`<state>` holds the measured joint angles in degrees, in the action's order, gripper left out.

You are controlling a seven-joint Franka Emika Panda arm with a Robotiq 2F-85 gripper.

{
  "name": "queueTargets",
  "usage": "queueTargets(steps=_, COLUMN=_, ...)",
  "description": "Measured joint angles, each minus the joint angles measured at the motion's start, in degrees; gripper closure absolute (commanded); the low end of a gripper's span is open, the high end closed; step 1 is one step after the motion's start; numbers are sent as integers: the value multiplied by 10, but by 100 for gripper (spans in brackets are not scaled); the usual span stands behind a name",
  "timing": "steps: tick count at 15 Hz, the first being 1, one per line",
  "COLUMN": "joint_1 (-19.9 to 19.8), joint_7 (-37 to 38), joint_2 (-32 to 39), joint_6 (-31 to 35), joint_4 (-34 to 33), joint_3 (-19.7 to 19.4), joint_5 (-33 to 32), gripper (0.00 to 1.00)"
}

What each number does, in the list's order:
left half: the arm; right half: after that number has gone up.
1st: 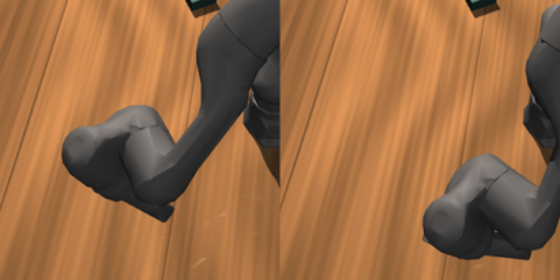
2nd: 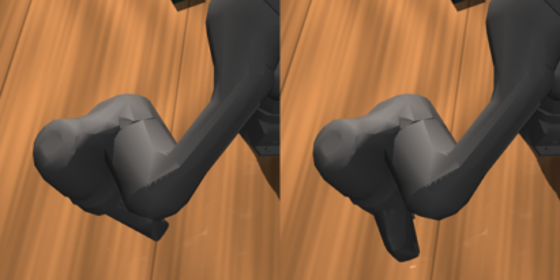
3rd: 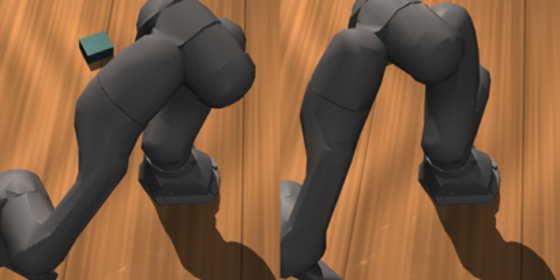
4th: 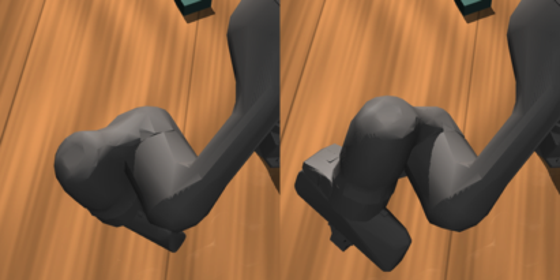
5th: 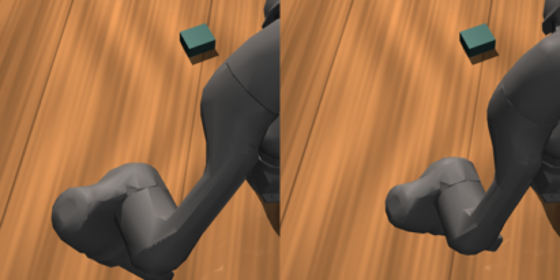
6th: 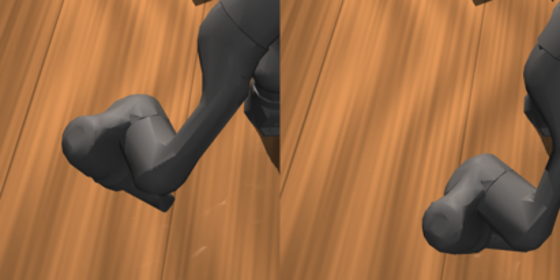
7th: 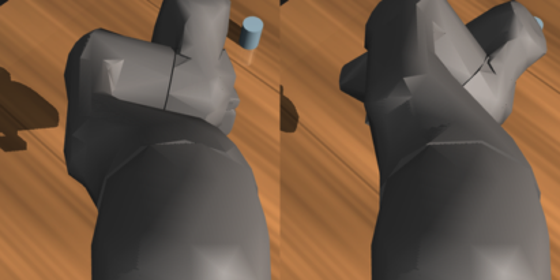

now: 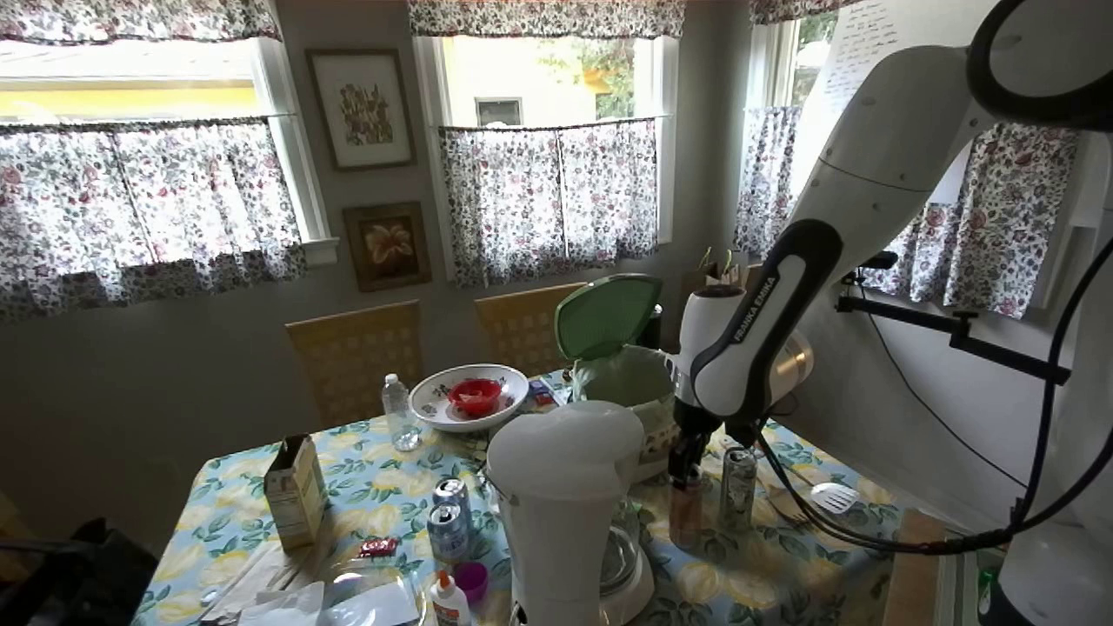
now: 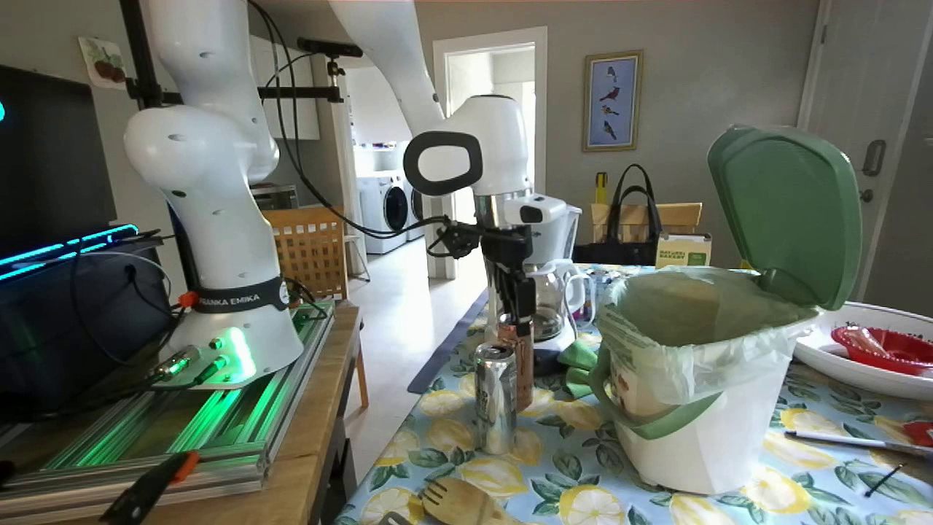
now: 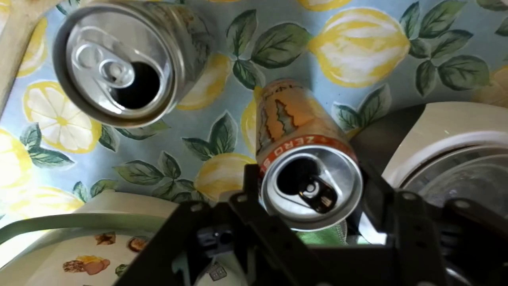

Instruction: Throw the orange can into the bin, then close the bin

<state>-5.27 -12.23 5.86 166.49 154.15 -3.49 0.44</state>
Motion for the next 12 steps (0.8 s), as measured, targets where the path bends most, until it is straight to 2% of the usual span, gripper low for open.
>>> queueTargets(steps=5, joint_1=0, joint_7=1, joint_2=-19, joint_6=-1, joint_4=-3, joint_3=-1, joint_5=3, gripper=63)
queueTargets(steps=12, joint_1=0, joint_7=9, joint_2=-96, joint_6=-14, joint_4=-4, joint_3=-13, joint_5=-5, gripper=63)
